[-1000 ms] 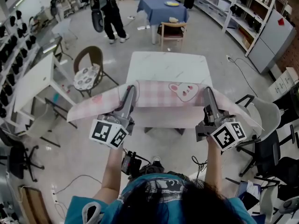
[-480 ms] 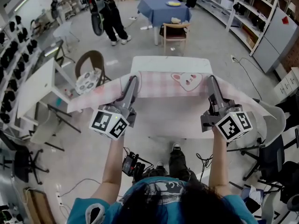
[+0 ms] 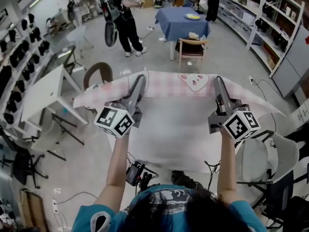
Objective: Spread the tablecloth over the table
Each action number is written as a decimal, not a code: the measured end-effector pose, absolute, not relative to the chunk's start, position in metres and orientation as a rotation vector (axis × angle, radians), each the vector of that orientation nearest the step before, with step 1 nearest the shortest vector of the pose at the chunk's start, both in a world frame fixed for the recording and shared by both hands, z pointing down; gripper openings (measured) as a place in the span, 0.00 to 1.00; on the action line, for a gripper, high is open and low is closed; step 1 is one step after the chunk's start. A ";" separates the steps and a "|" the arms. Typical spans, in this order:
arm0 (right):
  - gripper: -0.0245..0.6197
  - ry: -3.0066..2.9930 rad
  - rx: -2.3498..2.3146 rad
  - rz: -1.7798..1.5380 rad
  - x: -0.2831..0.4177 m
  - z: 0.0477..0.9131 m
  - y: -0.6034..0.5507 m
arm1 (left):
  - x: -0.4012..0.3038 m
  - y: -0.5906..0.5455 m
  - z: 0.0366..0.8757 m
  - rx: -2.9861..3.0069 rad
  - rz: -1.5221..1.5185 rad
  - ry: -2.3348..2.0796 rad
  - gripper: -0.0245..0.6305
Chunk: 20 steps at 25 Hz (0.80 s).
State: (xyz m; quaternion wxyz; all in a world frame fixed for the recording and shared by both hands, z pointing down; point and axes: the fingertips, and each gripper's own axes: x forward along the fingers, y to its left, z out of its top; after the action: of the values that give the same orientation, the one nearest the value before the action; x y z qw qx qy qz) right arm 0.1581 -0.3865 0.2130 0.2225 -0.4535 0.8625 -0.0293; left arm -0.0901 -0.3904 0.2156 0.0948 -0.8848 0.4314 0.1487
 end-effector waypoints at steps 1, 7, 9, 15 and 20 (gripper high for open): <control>0.08 2.391 -1.241 -0.081 0.159 0.213 -0.400 | -0.089 -0.403 0.217 -2.620 0.429 1.292 0.14; 0.08 2.416 -1.182 -0.088 0.177 0.201 -0.484 | -0.071 -0.484 0.205 -2.629 0.422 1.325 0.14; 0.08 2.411 -1.152 -0.091 0.188 0.196 -0.507 | -0.061 -0.505 0.195 -2.619 0.437 1.316 0.14; 0.08 2.400 -1.152 -0.063 0.208 0.176 -0.573 | -0.040 -0.573 0.172 -2.629 0.413 1.274 0.14; 0.08 2.372 -1.171 -0.022 0.218 0.164 -0.622 | -0.029 -0.625 0.149 -2.629 0.440 1.225 0.13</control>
State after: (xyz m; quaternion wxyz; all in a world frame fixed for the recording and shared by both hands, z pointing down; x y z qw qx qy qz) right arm 0.2183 -0.6217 0.1637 0.2454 -0.4292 0.8692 -0.0081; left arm -0.0289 -0.6247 0.1491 0.1037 -0.8913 0.4154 0.1491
